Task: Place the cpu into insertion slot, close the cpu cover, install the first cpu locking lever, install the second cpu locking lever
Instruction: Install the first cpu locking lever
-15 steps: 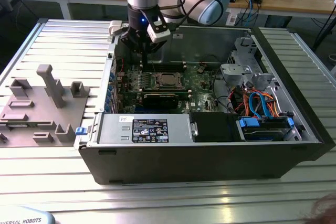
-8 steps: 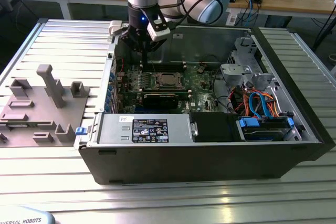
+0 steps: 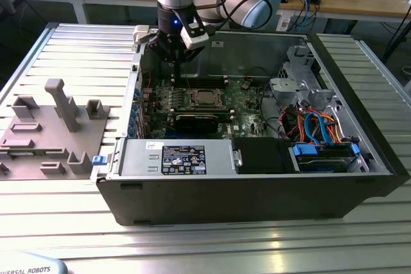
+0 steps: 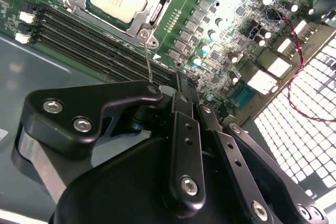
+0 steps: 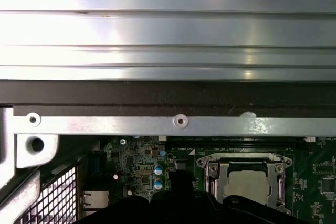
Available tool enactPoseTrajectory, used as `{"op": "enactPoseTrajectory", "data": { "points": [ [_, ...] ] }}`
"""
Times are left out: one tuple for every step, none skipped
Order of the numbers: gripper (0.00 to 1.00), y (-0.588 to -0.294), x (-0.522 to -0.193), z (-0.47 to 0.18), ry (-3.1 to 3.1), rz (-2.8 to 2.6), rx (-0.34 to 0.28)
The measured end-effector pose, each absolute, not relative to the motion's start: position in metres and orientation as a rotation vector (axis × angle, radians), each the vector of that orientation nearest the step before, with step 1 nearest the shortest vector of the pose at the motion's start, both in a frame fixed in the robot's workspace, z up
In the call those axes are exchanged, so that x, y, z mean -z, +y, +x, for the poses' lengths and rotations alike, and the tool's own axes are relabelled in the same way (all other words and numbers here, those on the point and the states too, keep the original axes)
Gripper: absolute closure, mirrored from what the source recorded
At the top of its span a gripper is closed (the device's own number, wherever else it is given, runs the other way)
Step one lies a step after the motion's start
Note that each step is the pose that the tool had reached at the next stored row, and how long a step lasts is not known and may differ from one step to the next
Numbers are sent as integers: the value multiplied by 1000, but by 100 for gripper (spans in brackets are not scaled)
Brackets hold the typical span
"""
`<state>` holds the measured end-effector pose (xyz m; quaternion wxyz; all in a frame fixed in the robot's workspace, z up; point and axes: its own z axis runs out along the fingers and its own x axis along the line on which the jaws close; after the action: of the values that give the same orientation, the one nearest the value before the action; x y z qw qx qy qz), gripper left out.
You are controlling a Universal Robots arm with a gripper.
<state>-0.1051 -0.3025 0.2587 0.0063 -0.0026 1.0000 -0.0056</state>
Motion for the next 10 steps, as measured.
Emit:
{"op": "enactPoseTrajectory", "data": {
  "points": [
    [89, -302, -259, -104, 3129, -8, 18],
    [89, -302, -259, -104, 3129, -8, 18],
    [89, -302, -259, -103, 3129, -8, 17],
    [89, -302, -259, -102, 3129, -8, 17],
    [89, -302, -259, -101, 3129, -8, 17],
    [89, -302, -259, -101, 3129, -8, 17],
    [89, -302, -259, -100, 3129, -8, 18],
    [89, -302, -259, -99, 3129, -8, 18],
    [89, -302, -259, -99, 3129, -8, 18],
    [89, -302, -259, -95, 3129, -8, 18]
  ]
}}
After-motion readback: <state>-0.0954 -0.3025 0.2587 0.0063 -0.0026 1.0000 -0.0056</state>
